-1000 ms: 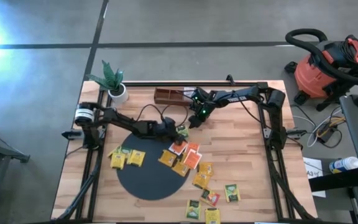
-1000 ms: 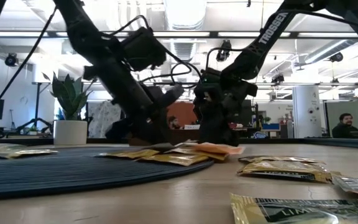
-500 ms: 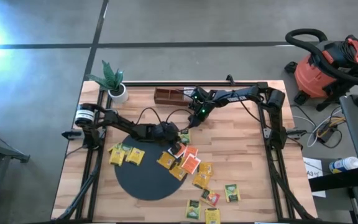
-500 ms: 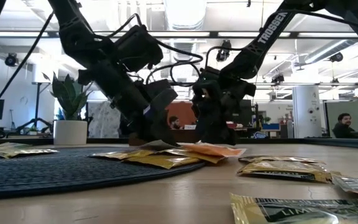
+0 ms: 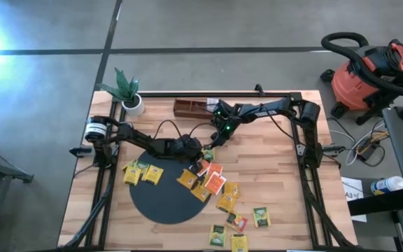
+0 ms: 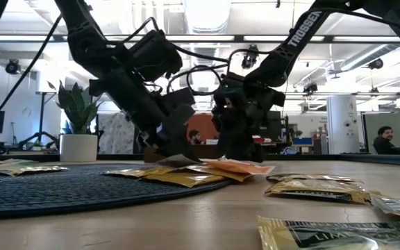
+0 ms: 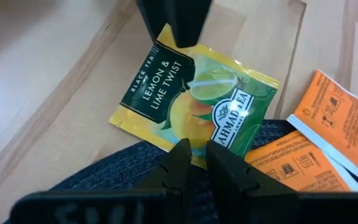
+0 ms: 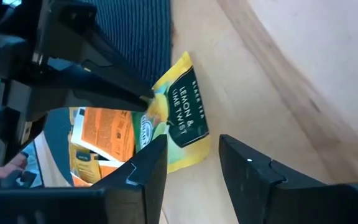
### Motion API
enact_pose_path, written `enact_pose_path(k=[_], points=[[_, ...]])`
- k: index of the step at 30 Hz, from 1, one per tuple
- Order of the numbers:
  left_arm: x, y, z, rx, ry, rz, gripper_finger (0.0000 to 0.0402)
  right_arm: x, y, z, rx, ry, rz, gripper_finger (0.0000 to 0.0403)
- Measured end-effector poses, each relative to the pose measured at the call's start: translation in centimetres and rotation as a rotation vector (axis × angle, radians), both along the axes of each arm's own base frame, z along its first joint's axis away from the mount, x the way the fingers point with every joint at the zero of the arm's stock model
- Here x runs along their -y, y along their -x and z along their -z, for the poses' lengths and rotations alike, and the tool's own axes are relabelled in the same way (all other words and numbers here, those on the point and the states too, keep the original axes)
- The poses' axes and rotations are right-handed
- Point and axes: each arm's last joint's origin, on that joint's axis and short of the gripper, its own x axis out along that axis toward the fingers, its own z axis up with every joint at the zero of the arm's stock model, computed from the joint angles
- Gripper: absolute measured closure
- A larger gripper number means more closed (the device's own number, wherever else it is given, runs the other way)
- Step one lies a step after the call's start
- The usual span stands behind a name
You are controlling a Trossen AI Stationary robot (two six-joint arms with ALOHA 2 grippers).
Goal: Pick & Place Tea
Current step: Put the yellow tea bag into the middle section of the wooden organizer
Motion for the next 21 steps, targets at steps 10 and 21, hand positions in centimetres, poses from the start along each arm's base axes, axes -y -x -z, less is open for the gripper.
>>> enact_pose_path(k=[10, 21], points=[[-0.43, -0.38, -0.42, 0.035, -0.1, 0.035, 0.0347, -0.29, -0.18, -0.02, 0.017, 0.014, -0.023, 0.0276], [-0.56, -0.43, -0.58, 0.048, -0.1, 0.023, 0.0347, -0.14, -0.38, -0.1, 0.05, 0.063, -0.037, 0.0355]])
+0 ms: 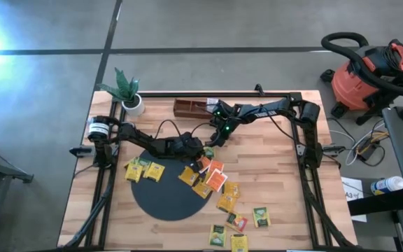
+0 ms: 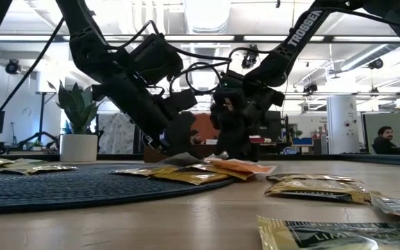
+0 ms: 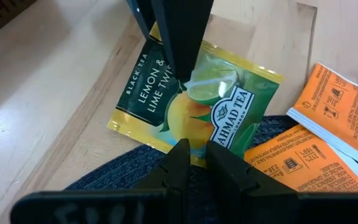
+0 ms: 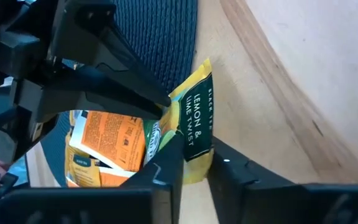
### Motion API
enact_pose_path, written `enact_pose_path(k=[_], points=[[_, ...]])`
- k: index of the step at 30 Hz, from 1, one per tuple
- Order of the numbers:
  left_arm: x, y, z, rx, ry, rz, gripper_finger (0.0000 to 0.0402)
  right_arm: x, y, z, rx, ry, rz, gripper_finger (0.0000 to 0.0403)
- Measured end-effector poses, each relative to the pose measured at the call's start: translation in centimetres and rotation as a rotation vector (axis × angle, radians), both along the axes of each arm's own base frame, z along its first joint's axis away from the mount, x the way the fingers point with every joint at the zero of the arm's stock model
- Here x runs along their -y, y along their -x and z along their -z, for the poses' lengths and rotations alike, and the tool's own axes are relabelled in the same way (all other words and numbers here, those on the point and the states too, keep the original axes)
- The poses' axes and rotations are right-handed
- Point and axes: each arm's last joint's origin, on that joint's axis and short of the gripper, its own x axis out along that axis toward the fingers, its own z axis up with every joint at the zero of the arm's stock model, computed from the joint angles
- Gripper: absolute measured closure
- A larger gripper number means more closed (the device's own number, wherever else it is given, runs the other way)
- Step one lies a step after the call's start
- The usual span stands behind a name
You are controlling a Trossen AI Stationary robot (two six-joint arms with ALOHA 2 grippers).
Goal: Pick & Place Tea
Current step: Put the yellow tea bag into the middle section of the wooden organizer
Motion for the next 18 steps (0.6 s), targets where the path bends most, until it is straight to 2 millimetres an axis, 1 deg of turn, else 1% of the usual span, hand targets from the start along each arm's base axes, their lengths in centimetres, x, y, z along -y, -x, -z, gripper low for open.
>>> enact_pose_path(k=[3, 7, 9, 12, 15, 18], points=[[0.0, 0.0, -0.4, 0.017, 0.018, -0.017, 0.0347, 0.0, 0.0, 0.0, 0.003, 0.004, -0.002, 0.0387], [-0.1, 0.6, -1.4, 0.008, 0.014, -0.056, 0.0347, 0.0, 0.0, -0.2, 0.012, 0.015, -0.01, 0.0393], [-0.2, 1.0, -1.9, -0.01, 0.009, -0.096, 0.0347, 0.2, 0.1, -0.8, 0.026, 0.025, -0.009, 0.0394], [-0.3, 1.7, -2.9, -0.026, 0.011, -0.163, 0.0347, 0.7, 0.5, -2.2, 0.073, 0.069, -0.013, 0.0394], [-0.3, 2.4, -3.6, -0.045, 0.02, -0.222, 0.0347, 1.4, 1.0, -4.0, 0.128, 0.148, -0.011, 0.0394], [-0.3, 2.9, -4.3, -0.039, 0.022, -0.292, 0.0347, 2.3, 1.5, -6.6, 0.201, 0.287, -0.015, 0.0394]])
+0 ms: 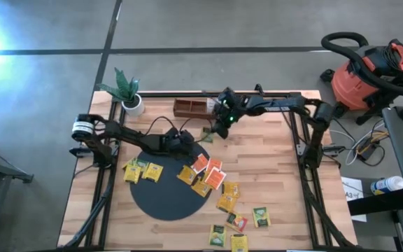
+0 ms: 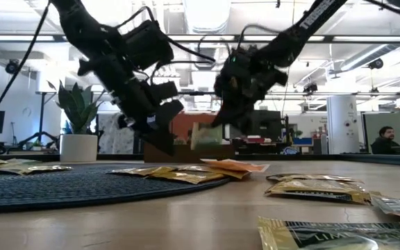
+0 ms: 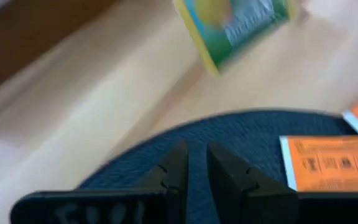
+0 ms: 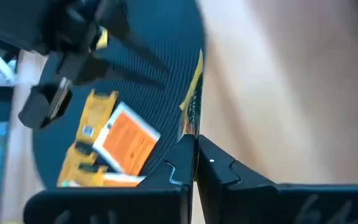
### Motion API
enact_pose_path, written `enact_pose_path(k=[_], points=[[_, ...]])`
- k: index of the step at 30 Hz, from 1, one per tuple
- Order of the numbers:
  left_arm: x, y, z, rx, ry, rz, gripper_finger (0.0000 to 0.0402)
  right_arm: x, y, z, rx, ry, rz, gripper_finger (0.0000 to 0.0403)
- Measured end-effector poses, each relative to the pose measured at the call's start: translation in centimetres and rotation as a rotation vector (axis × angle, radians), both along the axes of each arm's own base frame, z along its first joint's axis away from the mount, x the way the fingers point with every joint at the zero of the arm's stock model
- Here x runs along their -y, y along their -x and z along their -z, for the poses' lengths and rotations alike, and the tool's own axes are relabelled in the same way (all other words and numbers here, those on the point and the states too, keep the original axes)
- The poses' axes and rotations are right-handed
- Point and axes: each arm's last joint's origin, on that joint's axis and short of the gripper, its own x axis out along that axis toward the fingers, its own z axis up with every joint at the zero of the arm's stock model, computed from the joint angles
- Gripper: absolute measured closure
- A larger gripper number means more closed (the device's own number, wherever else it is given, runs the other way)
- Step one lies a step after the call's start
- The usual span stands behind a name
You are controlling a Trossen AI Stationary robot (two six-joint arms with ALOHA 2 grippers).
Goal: Pick & Place Tea
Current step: Put the yellow tea bag into the middle section of the wooden organizer
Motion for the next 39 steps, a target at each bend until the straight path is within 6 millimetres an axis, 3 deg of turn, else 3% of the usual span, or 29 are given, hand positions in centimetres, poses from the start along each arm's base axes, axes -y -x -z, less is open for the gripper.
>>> enact_pose_path(k=[6, 11, 16, 24, 29, 34, 39], points=[[-0.3, 1.1, -1.7, 0.137, 0.022, -0.222, 0.0347, 2.6, -0.3, -5.1, 0.147, 0.272, -0.02, 0.0394], [-1.1, 3.4, -3.4, 0.266, 0.029, -0.364, 0.0347, 6.2, -1.5, -6.6, 0.181, 0.34, 0.051, 0.0394], [-1.5, 6.8, -4.3, 0.429, 0.086, -0.477, 0.0347, 9.4, -3.3, -4.5, 0.105, 0.329, 0.043, 0.0394], [-1.3, 10.3, -5.2, 0.714, 0.134, -0.498, 0.0347, 12.3, -5.7, -1.0, -0.022, 0.339, 0.021, 0.0394], [-1.3, 11.2, -5.4, 0.744, 0.126, -0.491, 0.0347, 12.8, -5.2, -1.0, -0.118, 0.384, 0.004, 0.0394], [-1.4, 11.3, -5.4, 0.72, 0.09, -0.482, 0.0347, 13.0, -5.2, -1.6, -0.088, 0.427, -0.001, 0.0394], [-1.5, 11.3, -5.3, 0.711, 0.086, -0.486, 0.0347, 12.6, -5.1, -0.6, -0.108, 0.403, -0.012, 0.0394]])
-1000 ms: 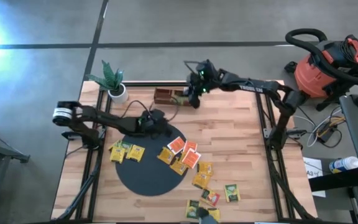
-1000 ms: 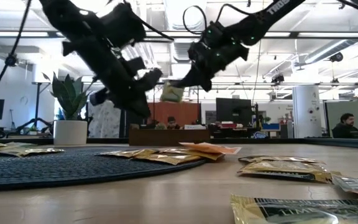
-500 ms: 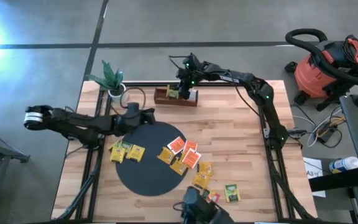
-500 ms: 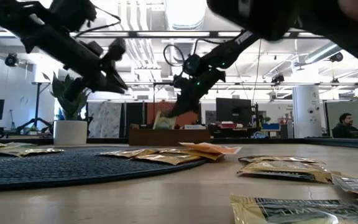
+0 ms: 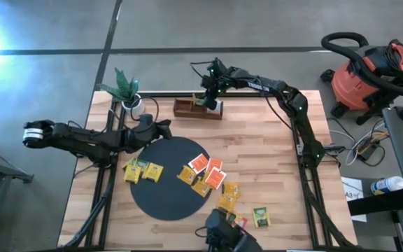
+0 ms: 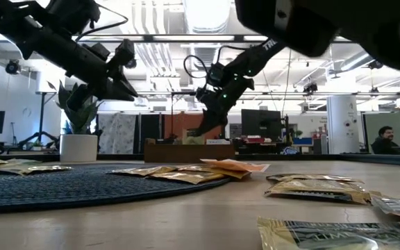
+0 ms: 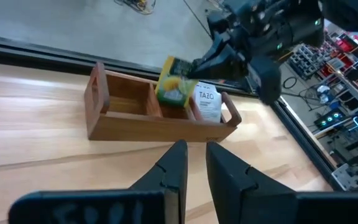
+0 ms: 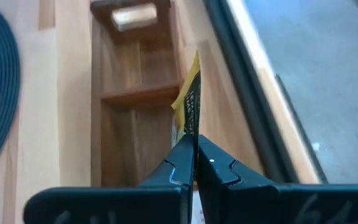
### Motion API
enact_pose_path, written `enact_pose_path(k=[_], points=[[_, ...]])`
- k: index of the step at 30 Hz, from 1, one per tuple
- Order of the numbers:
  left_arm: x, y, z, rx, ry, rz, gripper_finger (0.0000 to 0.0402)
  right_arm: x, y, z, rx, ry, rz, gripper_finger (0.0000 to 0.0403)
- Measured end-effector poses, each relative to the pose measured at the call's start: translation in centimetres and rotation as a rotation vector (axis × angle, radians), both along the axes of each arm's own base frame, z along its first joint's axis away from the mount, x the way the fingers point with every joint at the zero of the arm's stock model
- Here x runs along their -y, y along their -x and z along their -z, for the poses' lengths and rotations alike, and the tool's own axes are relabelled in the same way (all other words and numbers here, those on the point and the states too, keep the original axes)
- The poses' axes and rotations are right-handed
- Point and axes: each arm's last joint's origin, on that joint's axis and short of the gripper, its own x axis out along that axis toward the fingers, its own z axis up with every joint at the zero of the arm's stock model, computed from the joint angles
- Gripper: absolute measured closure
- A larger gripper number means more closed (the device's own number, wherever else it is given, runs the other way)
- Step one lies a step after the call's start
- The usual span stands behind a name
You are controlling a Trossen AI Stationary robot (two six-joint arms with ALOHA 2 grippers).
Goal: Pick & Place Tea
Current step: Put the yellow tea bag into the middle section of the wooden organizer, then put the orange tea bag into the left section of the wooden organizer
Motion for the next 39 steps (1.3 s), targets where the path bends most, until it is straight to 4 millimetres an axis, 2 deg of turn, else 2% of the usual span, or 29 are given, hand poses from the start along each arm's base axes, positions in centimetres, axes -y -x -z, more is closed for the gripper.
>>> enact_pose_path(k=[4, 11, 21, 24, 27, 34, 36, 39], points=[[0.0, 0.0, 0.0, -0.003, 0.005, 0.012, 0.0347, -0.5, -0.2, 1.1, -0.024, -0.011, -0.007, 0.0394], [0.0, 0.0, 0.1, -0.014, 0.006, 0.014, 0.0347, -0.2, -0.2, 1.1, -0.026, 0.009, 0.01, 0.0386], [0.1, 0.0, 0.2, -0.017, 0.012, 0.023, 0.0347, -0.2, -0.2, 1.1, -0.035, 0.021, 0.022, 0.0284], [0.2, -0.1, 0.3, -0.02, 0.031, 0.067, 0.0347, -0.3, 0.0, 0.2, -0.024, 0.03, 0.023, 0.0255], [0.3, -0.1, 0.6, -0.046, 0.064, 0.132, 0.0347, -0.5, 0.4, -1.8, 0.009, 0.055, 0.024, 0.0234], [1.2, -0.1, 1.6, -0.089, 0.24, 0.331, 0.0347, -2.1, 2.3, -6.0, 0.006, 0.004, -0.017, 0.0211], [1.6, -0.3, 1.8, -0.093, 0.264, 0.364, 0.0347, -3.1, 3.3, -6.5, -0.02, -0.057, -0.056, 0.0211], [2.2, -0.5, 2.1, -0.104, 0.286, 0.388, 0.0347, -4.6, 4.8, -6.2, -0.05, -0.134, -0.09, 0.0215]])
